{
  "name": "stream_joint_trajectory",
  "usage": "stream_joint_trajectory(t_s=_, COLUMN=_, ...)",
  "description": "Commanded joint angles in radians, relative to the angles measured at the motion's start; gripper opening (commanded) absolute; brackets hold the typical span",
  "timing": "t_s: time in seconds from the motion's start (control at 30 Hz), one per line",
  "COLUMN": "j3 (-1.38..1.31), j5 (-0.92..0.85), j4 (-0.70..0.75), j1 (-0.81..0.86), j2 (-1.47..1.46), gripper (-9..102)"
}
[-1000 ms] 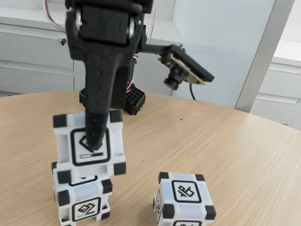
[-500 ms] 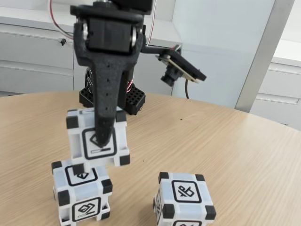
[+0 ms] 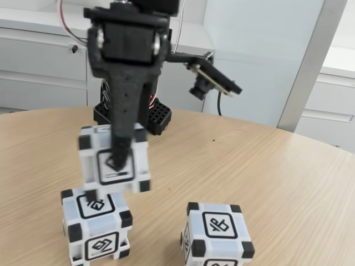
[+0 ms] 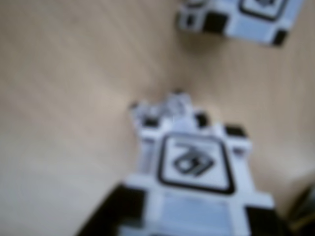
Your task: Stack cubes from left to right.
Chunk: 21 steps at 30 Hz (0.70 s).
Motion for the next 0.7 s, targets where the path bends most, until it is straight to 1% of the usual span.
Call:
stream_joint_trajectory(t_s=0.0, j3=-0.02, j5=0.005, j4=-0.012, j1=0.038, j2=0.023, gripper=22)
stream_joint_trajectory(t_s=0.67, j3=-0.02, j5=0.023, j4=-0.014, j1=0.048, j2=0.014, gripper=23)
